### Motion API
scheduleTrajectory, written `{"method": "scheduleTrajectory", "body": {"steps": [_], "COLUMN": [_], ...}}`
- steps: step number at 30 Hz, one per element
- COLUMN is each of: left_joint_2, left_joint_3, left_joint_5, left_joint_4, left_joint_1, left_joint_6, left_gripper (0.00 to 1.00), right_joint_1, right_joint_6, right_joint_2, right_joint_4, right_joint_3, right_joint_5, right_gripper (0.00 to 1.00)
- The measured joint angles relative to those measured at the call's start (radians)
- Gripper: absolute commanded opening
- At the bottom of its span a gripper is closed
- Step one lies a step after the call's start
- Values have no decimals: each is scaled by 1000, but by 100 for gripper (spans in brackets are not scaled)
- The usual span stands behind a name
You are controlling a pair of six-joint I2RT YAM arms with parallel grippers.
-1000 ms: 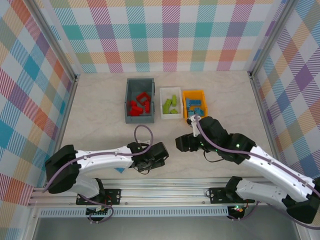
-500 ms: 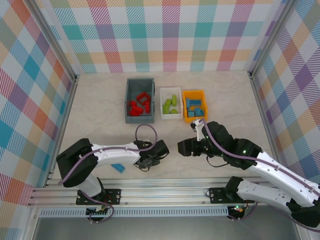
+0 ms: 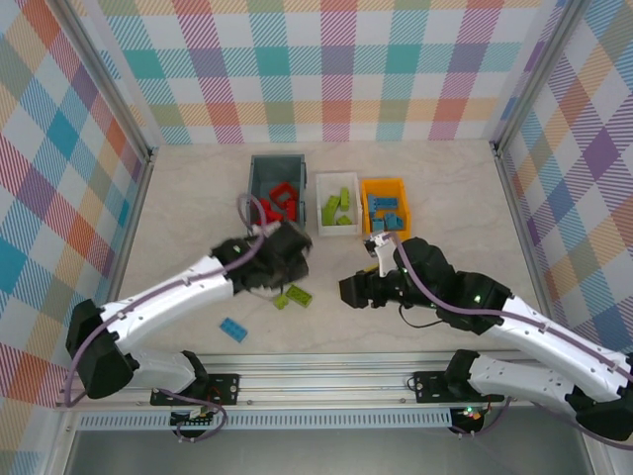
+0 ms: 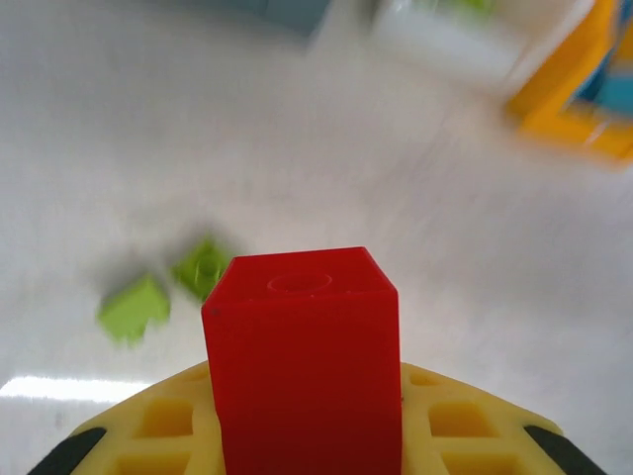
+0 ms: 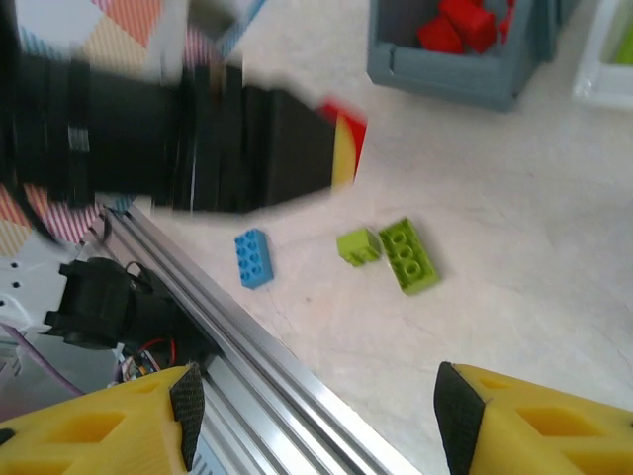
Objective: Sort the legos into containers by color
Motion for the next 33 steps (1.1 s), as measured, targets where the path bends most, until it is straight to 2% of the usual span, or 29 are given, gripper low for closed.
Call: {"method": "scheduleTrajectory", "body": {"steps": [3,6,11,17,19,21,23,28,33], "left_joint_2": [63,198,464,710,763,801,815,809,726], "left_joint_3": [134,264,455,590,620,644,650,658,651], "left_joint_5": [32,64,97,122,121,122,126,148,157], "left_joint_4": [-29,-43,-56,-58,-64,-74,-81,-89,-110], "left_joint_1": [158,277,376,431,444,451,454,454,453], "left_joint_6": [120,240,368,434,445,452,459,465,466], "left_gripper": [18,17,17,21,25,35,44,54,54], "right_joint_1": [47,96,116,116,116,116,116,116,116], "right_joint_6": [-39,-76,-94,-91,-89,-85,-82,-76,-70], "right_joint_2": [88,189,277,294,293,291,287,277,276], "right_joint_4": [61,134,199,206,206,206,206,205,198], "right_joint_3": [63,118,142,142,142,142,142,131,109], "right_joint_5": [53,120,186,217,217,217,217,216,216], "right_gripper": [67,67,67,67,67,67,67,67,67]}}
